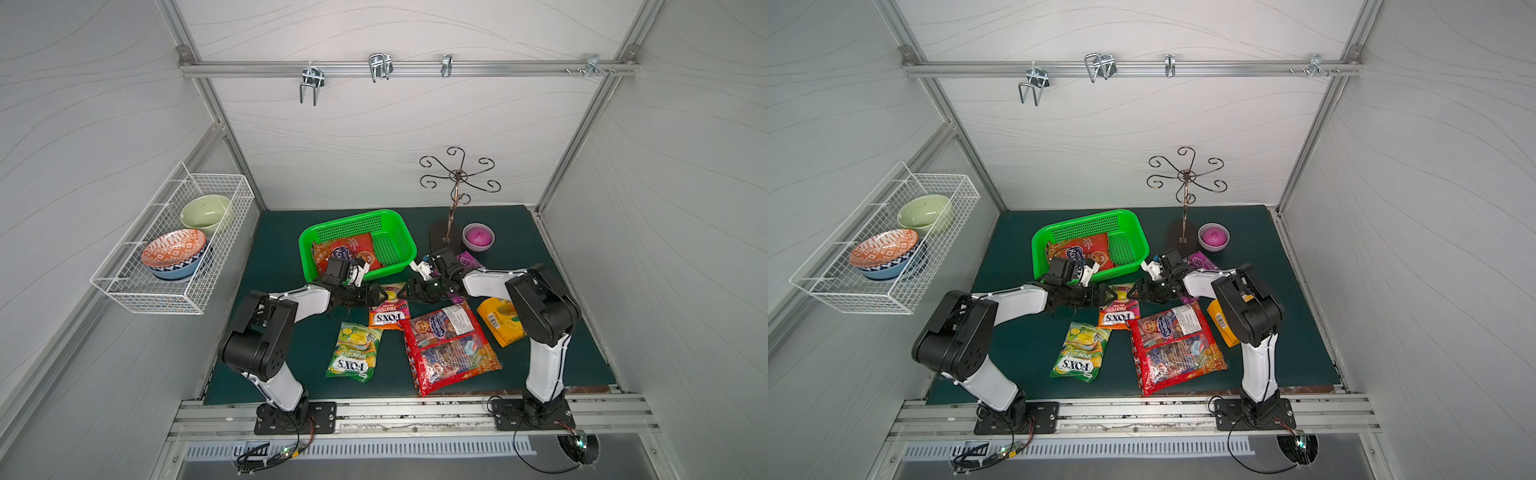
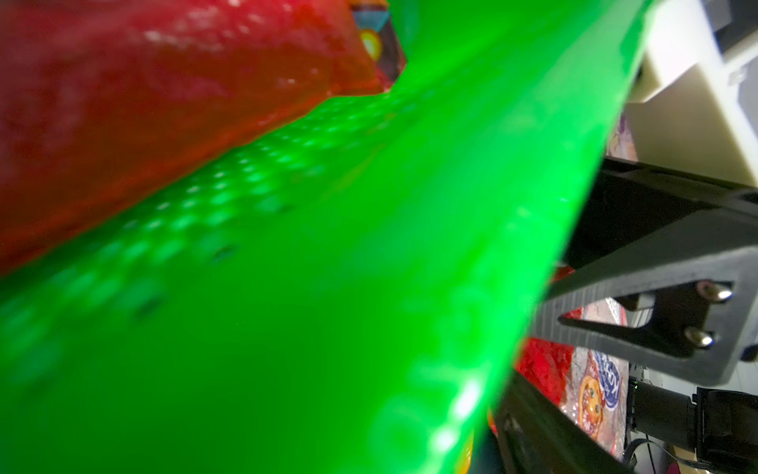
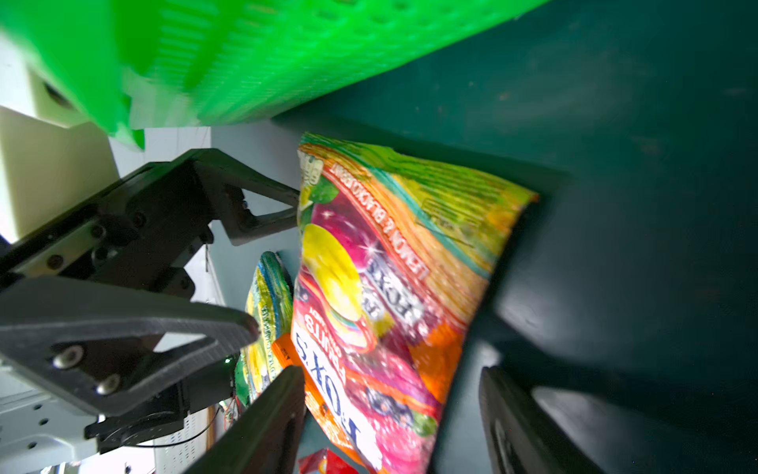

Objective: Put the candies in the basket
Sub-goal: Pick up the candy at the center of the board.

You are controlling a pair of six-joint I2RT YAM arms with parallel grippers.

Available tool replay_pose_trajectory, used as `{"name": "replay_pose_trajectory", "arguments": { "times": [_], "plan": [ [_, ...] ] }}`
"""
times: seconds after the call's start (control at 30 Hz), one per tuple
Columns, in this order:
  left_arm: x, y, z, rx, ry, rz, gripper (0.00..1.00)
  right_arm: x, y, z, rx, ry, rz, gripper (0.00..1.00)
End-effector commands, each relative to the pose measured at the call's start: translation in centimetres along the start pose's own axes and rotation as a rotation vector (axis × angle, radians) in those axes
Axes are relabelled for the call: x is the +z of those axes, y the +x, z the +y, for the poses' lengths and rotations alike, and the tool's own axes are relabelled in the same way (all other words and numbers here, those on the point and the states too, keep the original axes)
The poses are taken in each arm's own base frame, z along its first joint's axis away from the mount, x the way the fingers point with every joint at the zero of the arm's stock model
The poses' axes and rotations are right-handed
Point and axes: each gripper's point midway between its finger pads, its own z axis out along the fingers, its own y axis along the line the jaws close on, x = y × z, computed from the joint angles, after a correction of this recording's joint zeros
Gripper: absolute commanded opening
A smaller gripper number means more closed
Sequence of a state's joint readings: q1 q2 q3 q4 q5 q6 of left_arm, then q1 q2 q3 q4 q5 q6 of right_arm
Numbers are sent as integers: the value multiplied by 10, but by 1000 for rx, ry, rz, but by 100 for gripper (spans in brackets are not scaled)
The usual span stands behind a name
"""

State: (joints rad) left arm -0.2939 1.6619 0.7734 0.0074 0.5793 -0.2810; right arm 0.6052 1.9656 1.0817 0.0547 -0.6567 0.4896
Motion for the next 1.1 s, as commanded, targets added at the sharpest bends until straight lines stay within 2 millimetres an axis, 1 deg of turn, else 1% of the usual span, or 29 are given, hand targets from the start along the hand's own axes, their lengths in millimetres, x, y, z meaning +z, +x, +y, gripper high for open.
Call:
{"name": "replay_pose_trajectory", "arguments": {
  "times": [0.0, 0.1, 0.2, 0.3, 0.43, 0.63, 0.67, 0.73, 0.77, 0.8, 0.83, 0.93, 1.07],
  "plan": [
    [9, 3, -8, 2, 25, 39, 89, 14, 7, 7, -3, -73, 23, 68],
    [9, 3, -7, -5, 25, 50, 86, 11, 6, 19, -27, -134, -1, 68],
    [9, 3, -9, -6, 33, 54, 76, 8, 5, 30, -44, -201, -18, 69],
    [8, 4, -13, -5, 53, 60, 69, 5, 3, 40, -51, -264, -51, 69],
    [5, 6, -17, -8, 68, 58, 60, 1, 2, 40, -48, -269, -75, 68],
    [-2, 7, -30, 7, 124, 52, 57, -4, -1, 43, -58, -289, -100, 63],
    [-2, 8, -32, 10, 139, 56, 53, -4, -1, 43, -58, -295, -100, 62],
    [-3, 7, -36, 12, 156, 63, 51, -5, -1, 45, -62, -306, -101, 57],
    [-3, 8, -37, 12, 163, 68, 47, -4, -1, 44, -61, -305, -100, 53],
    [-4, 7, -39, 12, 166, 70, 46, -4, -2, 44, -61, -304, -101, 49],
    [-5, 8, -39, 9, 166, 77, 45, -5, -3, 43, -59, -299, -104, 42],
    [-8, 8, -41, 8, 164, 88, 45, -7, -3, 41, -55, -287, -110, 22],
    [-12, 11, -41, 24, 146, 106, 46, -11, -4, 43, -69, -276, -114, 9]
  ]
}}
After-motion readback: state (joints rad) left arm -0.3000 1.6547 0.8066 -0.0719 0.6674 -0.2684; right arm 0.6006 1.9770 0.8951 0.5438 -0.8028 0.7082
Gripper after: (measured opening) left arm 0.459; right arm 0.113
